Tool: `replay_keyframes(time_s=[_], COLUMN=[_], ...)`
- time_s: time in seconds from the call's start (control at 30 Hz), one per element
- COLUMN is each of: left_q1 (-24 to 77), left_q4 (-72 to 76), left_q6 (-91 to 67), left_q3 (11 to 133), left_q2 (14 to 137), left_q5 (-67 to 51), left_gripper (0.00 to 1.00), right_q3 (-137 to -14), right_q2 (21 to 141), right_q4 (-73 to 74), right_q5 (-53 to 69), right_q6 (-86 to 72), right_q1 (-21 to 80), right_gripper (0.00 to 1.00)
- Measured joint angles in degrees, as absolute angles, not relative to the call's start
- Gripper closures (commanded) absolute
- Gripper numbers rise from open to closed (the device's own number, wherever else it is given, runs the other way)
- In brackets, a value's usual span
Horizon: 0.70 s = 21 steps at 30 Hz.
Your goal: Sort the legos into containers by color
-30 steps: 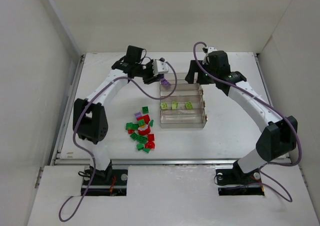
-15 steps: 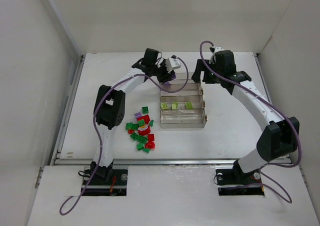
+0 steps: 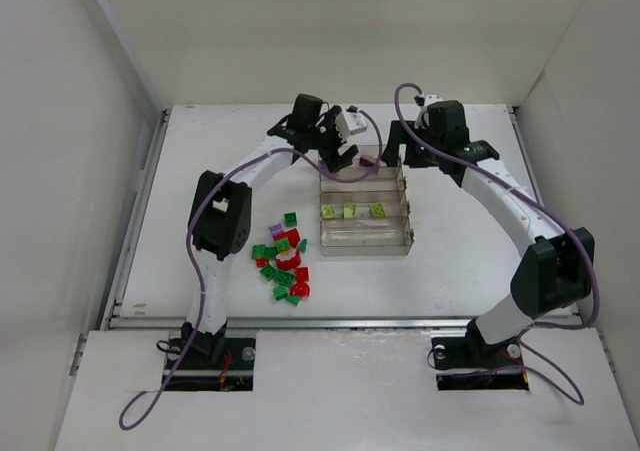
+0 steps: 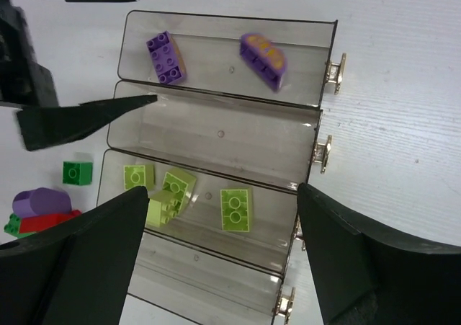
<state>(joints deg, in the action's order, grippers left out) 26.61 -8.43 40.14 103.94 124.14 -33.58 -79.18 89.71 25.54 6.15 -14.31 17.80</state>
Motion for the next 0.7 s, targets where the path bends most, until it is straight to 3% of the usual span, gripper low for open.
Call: replay_keyframes(time_s=[0.13, 0.27, 0.47, 0.7], left_q1=[24.67, 17.56, 6.90, 3.88], left_q4=[-9.34, -8.97, -6.04, -6.87], left_q6=[33.78, 26.65, 16.78, 9.96], left_q3=[103.11, 94.17, 77.14, 53.21], left_q2=[119.39, 104.05, 78.04, 61.25], left_q5=[-34.26, -30.81, -10.72, 4.89], left_gripper=[0.16, 0.17, 0.14, 0.07], right_q3=[-79.35, -81.52, -89.10, -98.48], right_q2=[89.58, 89.58, 93.67, 107.90], right_q4=[25.56, 28.01, 29.02, 29.47], right_q5=[6.02, 1.76, 2.02, 5.32], right_q6=[-12.91, -10.11, -6.85, -7.18], right_q1=[18.61, 25.26, 39.35, 47.75], right_gripper=[0.11, 0.11, 0.11, 0.11])
